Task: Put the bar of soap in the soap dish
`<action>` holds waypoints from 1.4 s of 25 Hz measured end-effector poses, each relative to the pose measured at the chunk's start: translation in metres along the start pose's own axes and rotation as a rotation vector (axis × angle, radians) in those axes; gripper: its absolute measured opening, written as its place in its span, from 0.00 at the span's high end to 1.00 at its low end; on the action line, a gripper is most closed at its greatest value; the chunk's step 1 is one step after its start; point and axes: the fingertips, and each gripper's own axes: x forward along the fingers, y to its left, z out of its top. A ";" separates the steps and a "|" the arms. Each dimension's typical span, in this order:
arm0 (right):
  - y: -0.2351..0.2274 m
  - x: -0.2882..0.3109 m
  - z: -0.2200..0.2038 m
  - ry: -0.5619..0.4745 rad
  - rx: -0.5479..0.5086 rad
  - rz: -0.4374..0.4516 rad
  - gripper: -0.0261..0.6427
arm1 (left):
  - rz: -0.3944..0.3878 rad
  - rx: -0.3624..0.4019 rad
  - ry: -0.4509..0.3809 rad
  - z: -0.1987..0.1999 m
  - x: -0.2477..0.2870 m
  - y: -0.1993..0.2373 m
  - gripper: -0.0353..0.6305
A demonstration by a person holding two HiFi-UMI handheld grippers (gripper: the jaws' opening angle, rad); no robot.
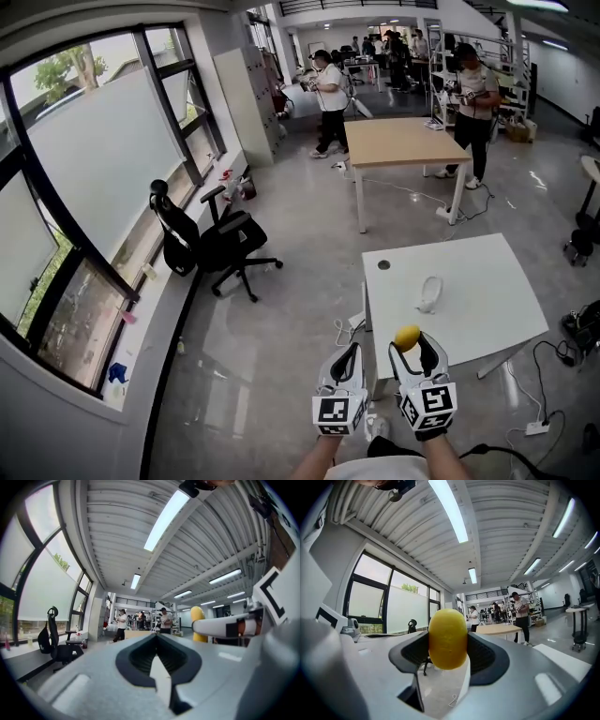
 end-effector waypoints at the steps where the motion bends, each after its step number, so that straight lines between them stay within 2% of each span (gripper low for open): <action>1: 0.000 0.010 0.001 -0.002 0.001 0.015 0.57 | 0.007 0.000 -0.006 0.000 0.007 0.004 0.94; 9: 0.000 0.063 -0.015 0.032 0.012 0.093 0.57 | 0.057 -0.006 0.038 -0.019 0.046 0.034 0.94; 23: -0.048 0.110 -0.002 0.003 0.024 0.054 0.57 | 0.019 0.001 0.034 -0.014 0.119 0.037 0.94; 29: -0.086 0.123 -0.001 -0.014 0.054 -0.010 0.57 | -0.044 0.009 0.034 -0.017 0.153 0.020 0.94; 35: -0.120 0.122 -0.008 -0.011 0.093 -0.095 0.57 | -0.056 0.029 0.109 -0.040 0.166 0.025 0.94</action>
